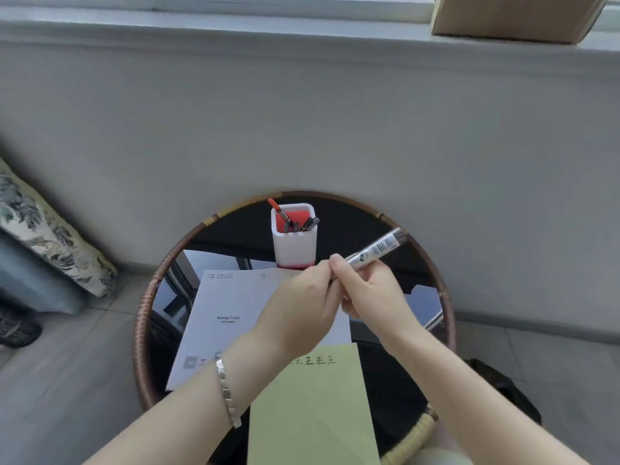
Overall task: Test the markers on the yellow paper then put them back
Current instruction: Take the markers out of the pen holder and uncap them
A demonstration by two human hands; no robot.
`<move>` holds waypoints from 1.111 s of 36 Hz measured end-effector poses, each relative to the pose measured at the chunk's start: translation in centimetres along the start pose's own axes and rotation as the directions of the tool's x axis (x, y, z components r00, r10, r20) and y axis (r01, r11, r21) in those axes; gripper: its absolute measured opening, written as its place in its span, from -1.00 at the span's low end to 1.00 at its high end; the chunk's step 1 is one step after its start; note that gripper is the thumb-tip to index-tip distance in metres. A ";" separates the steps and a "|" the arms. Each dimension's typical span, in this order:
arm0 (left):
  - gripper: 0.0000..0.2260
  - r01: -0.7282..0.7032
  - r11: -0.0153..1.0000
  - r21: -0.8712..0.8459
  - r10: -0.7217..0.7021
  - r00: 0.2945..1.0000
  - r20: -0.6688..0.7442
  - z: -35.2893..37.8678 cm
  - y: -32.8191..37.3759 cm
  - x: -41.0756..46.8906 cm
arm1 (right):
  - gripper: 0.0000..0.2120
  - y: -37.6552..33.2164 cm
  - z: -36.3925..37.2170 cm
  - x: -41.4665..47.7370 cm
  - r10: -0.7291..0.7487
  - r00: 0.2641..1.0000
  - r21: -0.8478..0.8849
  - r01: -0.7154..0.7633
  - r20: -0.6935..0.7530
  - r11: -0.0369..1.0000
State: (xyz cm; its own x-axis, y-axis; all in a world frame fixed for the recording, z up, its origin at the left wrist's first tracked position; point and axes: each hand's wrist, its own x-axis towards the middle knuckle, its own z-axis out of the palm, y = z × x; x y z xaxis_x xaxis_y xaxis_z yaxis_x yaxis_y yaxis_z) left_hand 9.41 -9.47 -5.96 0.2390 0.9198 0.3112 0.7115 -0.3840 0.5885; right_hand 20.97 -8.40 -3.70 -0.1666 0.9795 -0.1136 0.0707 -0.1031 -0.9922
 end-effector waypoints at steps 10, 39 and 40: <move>-0.62 0.038 0.999 0.016 -0.038 0.999 -0.029 -0.7 -2.6 -2.5 | -0.70 2.0 3.2 0.2 -0.009 0.997 0.158 -0.002 0.070 0.987; -0.85 0.740 0.547 -0.391 -0.823 0.562 -0.088 -1.0 -15.3 -5.8 | -0.68 7.4 13.3 10.9 0.269 0.903 -0.750 0.083 0.336 0.657; -0.87 0.743 0.565 -0.359 -0.816 0.567 -0.113 -1.0 -15.5 -5.6 | -0.69 7.7 14.1 11.2 0.244 0.913 -0.747 0.090 0.326 0.659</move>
State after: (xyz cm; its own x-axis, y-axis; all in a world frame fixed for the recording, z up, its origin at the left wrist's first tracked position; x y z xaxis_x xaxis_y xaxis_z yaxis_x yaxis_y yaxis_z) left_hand -3.61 -8.77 -16.11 -0.5197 0.8256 -0.2199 0.3422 0.4370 0.8319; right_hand 5.81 -0.70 -13.31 -0.4557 0.8126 -0.3633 0.7660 0.1500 -0.6252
